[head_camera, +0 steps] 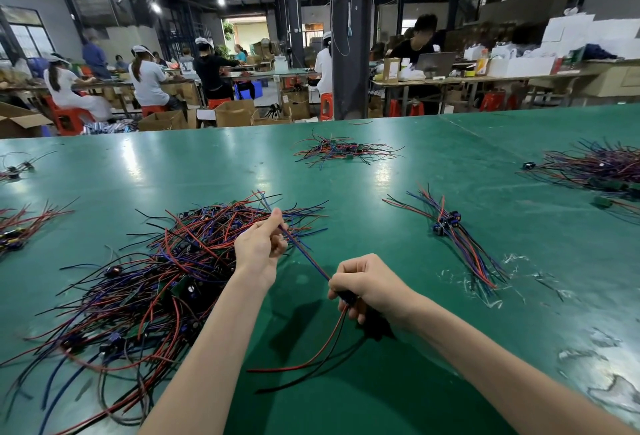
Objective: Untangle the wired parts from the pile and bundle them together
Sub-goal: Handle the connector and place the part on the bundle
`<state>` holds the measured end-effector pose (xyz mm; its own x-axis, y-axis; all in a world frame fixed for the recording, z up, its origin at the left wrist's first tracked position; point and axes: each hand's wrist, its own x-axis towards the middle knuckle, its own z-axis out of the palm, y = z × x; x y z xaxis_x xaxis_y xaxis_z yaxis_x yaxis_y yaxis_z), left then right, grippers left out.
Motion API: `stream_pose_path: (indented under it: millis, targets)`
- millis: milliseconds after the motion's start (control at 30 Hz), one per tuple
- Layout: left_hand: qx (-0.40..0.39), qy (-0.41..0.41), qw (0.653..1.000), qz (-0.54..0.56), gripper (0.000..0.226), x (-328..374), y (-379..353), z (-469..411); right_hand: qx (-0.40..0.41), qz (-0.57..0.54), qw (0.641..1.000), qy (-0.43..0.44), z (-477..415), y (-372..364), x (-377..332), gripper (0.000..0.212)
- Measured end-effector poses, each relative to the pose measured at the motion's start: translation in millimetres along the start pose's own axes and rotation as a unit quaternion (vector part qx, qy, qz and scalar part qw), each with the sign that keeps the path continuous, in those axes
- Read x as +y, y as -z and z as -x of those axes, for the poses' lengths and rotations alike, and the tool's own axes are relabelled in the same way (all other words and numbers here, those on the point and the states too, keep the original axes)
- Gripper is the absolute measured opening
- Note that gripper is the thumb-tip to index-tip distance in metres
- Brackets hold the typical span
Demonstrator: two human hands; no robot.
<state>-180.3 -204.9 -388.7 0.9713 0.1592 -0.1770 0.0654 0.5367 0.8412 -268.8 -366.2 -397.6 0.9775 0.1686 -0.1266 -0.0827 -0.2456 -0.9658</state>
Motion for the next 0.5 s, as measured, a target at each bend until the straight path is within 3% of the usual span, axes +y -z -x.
stream_pose_path:
  millis: [100, 267, 367, 500]
  targets:
    - [-0.005, 0.029, 0.999, 0.012, 0.023, 1.4, -0.2, -1.4, -0.031, 0.001, 0.999, 0.008, 3.0, -0.3, -4.3, 0.010]
    - [-0.003, 0.052, 0.999, 0.008, 0.025, 4.2, 1.3, -1.5, -0.017, 0.005, 1.000, -0.016, 2.9, 0.8, -4.4, 0.018]
    - [0.023, -0.041, 0.996, -0.074, 0.024, 0.0, 1.9, -0.3, -0.034, -0.003, 0.999, -0.034, 3.5, 2.5, -6.7, 0.021]
    - [0.048, -0.176, 0.967, -0.177, 0.024, -5.9, 0.0, 2.2, -0.068, -0.025, 0.997, -0.034, 4.4, 4.6, -9.5, 0.035]
